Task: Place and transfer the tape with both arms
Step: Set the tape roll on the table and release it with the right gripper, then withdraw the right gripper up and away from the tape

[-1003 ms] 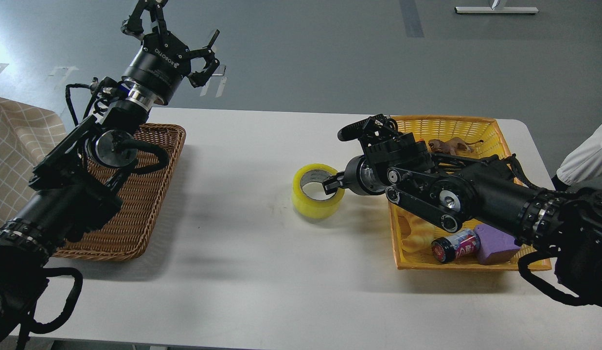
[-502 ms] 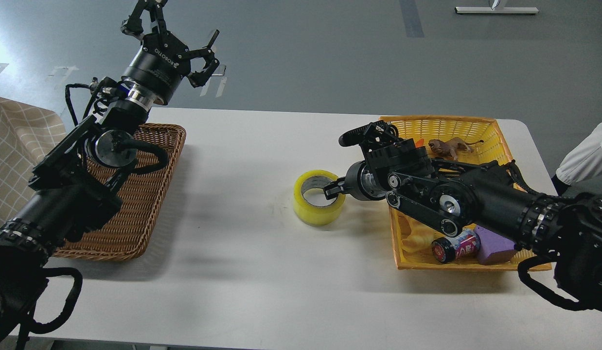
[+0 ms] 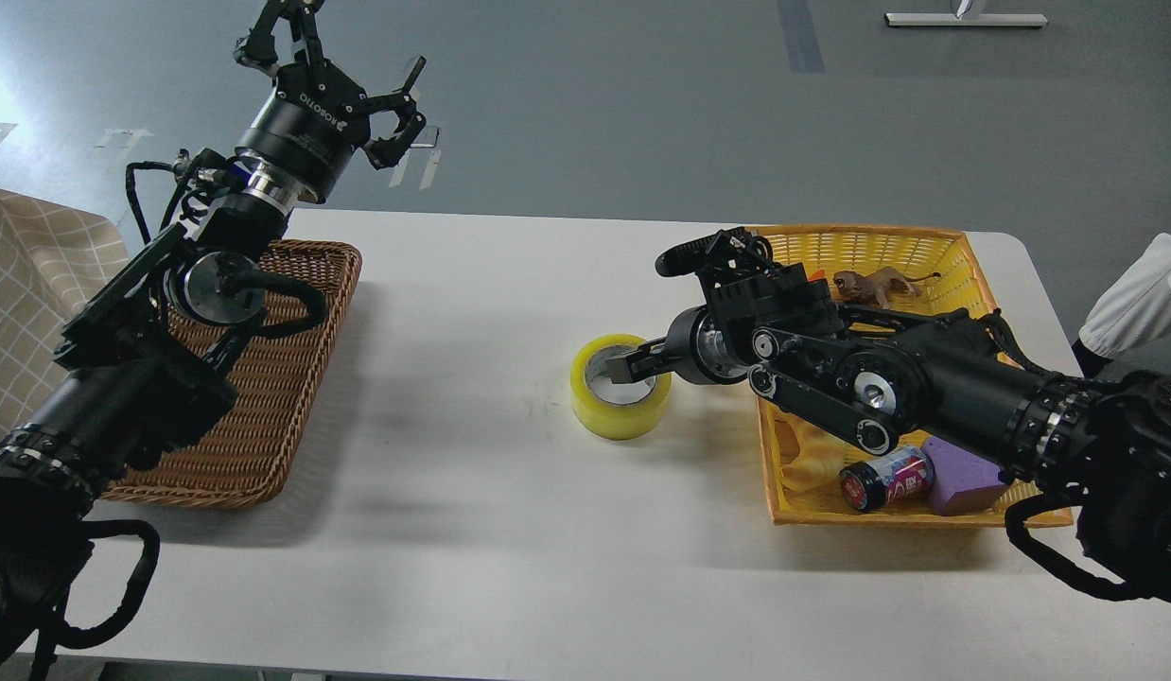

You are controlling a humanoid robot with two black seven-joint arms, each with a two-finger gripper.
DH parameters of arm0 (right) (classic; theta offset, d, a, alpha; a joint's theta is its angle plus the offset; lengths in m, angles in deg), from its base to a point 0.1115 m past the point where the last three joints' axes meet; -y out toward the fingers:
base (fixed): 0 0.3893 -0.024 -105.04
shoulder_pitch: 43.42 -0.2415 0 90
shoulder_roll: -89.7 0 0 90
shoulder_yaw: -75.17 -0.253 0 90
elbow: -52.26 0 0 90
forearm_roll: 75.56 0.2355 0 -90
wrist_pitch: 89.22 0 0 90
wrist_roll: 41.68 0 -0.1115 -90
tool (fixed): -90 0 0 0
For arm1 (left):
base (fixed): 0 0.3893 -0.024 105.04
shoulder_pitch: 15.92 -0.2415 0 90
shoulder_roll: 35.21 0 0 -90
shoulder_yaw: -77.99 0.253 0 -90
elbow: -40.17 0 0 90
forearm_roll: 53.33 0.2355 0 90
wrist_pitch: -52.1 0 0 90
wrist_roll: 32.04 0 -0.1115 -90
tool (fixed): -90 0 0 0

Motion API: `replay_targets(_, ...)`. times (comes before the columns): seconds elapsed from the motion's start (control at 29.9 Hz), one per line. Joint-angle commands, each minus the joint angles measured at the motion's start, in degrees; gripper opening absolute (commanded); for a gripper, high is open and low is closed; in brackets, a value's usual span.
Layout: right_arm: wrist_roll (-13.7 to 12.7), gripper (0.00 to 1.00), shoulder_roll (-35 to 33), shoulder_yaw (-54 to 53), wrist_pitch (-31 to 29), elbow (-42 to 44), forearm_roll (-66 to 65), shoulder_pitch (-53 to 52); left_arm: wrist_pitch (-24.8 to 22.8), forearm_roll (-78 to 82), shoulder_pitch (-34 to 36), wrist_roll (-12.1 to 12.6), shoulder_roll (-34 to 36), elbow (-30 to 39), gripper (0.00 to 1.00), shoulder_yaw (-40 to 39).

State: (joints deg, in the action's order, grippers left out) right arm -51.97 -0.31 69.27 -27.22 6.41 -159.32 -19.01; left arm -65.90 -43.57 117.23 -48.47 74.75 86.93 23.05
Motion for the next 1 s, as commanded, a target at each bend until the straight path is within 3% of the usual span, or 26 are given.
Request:
replay_targets(0.0,0.0,0.96,-1.04,-0.25,0.0,-2.3,0.01,-1.63,0.0,0.0,-0.09,0.0,0.0,0.0,0.98,0.0)
replay_targets(0.23,-0.08,0.96,-8.25,-0.6,0.0,-9.78,0.1,-4.1,0.0,0.0,0.0,0.0,0.26,0.0,0.98,0.09)
replay_targets(0.64,0.09,0.97,-23.28,-14.48,0.0,-22.17,2.73,-2.44,0.0,0.18,-0.09,0.26,0.17,0.0,0.98,0.62)
replay_targets(0.97,0.61,1.0,-31.54,-38.45,0.0,-26.56,8.09,9.41,0.0,0.44,-0.17,0.35,1.23,-0.09,0.98,1.14)
